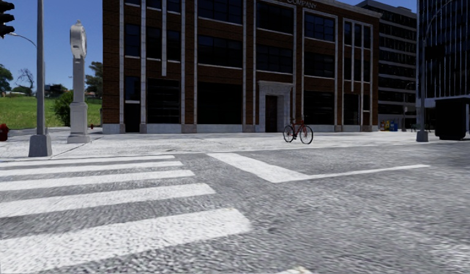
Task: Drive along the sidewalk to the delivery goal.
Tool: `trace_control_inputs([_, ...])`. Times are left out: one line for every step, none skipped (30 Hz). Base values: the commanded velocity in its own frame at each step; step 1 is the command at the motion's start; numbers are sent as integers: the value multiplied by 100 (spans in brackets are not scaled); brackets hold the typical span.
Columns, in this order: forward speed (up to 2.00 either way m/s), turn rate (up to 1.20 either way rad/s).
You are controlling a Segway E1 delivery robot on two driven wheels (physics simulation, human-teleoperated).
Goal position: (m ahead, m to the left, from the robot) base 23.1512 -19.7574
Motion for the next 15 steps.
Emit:
trace_control_inputs([200,120])
trace_control_inputs([200,120])
trace_control_inputs([200,120])
trace_control_inputs([200,120])
trace_control_inputs([200,120])
trace_control_inputs([200,120])
trace_control_inputs([200,81])
trace_control_inputs([200,81])
trace_control_inputs([200,0])
trace_control_inputs([200,0])
trace_control_inputs([200,0])
trace_control_inputs([200,0])
trace_control_inputs([200,0])
trace_control_inputs([200,0])
trace_control_inputs([200,0])
